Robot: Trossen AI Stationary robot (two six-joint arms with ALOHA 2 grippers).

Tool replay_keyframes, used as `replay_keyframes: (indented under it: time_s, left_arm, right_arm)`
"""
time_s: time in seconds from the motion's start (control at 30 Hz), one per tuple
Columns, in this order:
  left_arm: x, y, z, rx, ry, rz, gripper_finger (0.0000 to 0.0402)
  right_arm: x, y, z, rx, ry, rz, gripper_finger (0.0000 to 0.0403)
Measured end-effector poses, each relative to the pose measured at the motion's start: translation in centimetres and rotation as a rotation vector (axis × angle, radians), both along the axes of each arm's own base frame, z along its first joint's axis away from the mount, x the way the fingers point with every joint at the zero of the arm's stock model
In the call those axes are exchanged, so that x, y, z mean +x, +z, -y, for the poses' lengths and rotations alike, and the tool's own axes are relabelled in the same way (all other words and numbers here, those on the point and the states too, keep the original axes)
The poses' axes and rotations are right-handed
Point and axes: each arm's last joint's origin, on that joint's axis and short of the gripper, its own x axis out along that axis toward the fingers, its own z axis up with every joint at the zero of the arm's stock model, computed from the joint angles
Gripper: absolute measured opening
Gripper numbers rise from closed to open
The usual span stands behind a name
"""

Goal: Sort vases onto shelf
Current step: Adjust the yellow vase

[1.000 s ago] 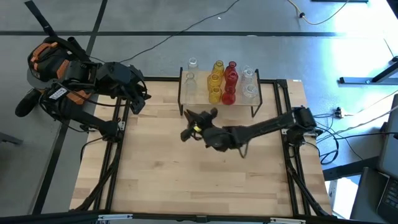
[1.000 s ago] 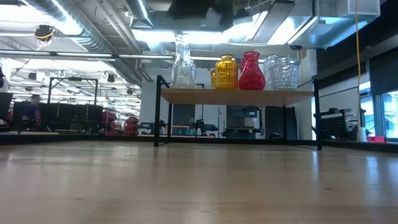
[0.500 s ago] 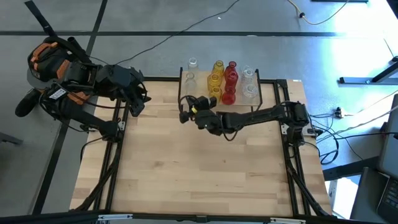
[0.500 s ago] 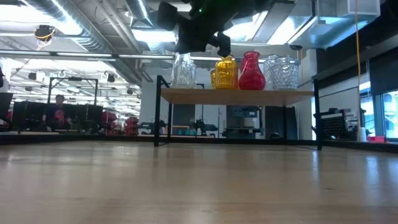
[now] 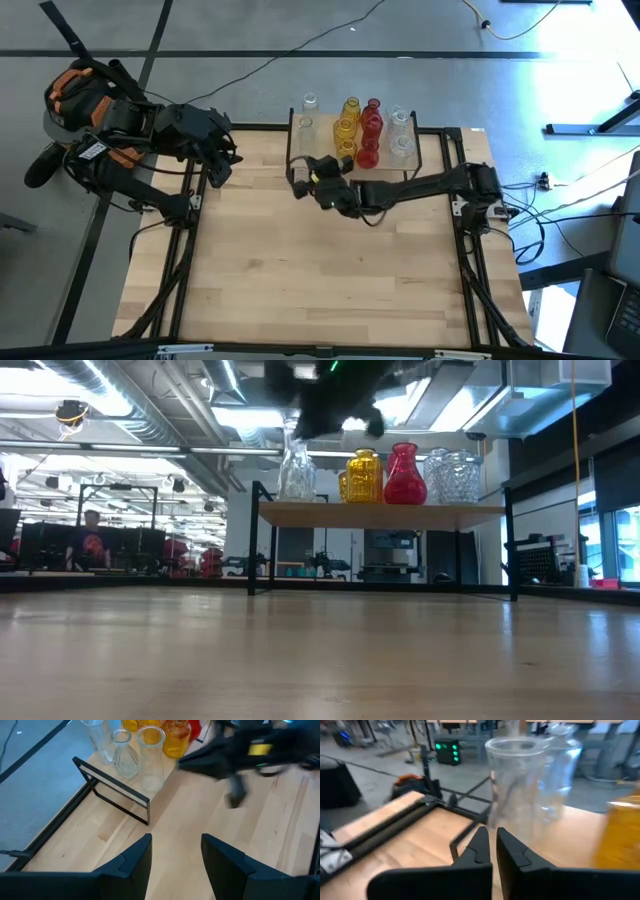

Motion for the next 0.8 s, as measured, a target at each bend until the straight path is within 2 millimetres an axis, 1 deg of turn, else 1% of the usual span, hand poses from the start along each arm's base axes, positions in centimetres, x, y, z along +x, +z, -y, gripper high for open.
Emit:
replay_keyframes:
  time_s: [0.1, 0.2, 0.23, 0.3, 0.37, 0.47, 0.63, 0.8]
  left_arm:
    - [0.0, 0.0, 0.0, 0.000, 0.000, 0.000, 0.0163]
    - [-0.1, 0.0, 0.0, 0.009, 0.006, 0.000, 0.0163]
    - [-0.1, 0.0, 0.0, 0.016, 0.010, 0.001, 0.0163]
    - [-0.1, 0.1, -0.1, 0.033, 0.023, 0.001, 0.0163]
    - [-0.1, 0.1, -0.1, 0.047, 0.031, 0.004, 0.0163]
    - [0.0, 0.3, -0.2, 0.064, 0.014, 0.017, 0.0163]
    - [0.1, 0.3, -0.2, 0.065, 0.009, 0.027, 0.0163]
    - [0.1, 0.3, 0.0, 0.058, 0.006, 0.028, 0.0163]
  right_arm:
    - [-2.5, 1.1, -3.2, -0.009, -0.051, -0.064, 0.0000]
    - [-5.5, 1.3, -5.9, 0.041, -0.112, -0.046, 0.0000]
    - [-6.3, 1.3, -6.5, 0.057, -0.133, -0.026, 0.0000]
    - [-7.6, 1.2, -7.0, 0.071, -0.176, 0.011, 0.0000]
    - [-8.1, 0.9, -6.9, 0.098, -0.205, 0.021, 0.0000]
    - [-8.0, 0.0, -5.6, 0.137, -0.263, 0.049, 0.0000]
    - [-7.8, -0.9, -2.7, 0.131, -0.351, 0.039, 0.0000]
    - [-7.5, -1.0, -0.2, 0.138, -0.410, 0.011, 0.0000]
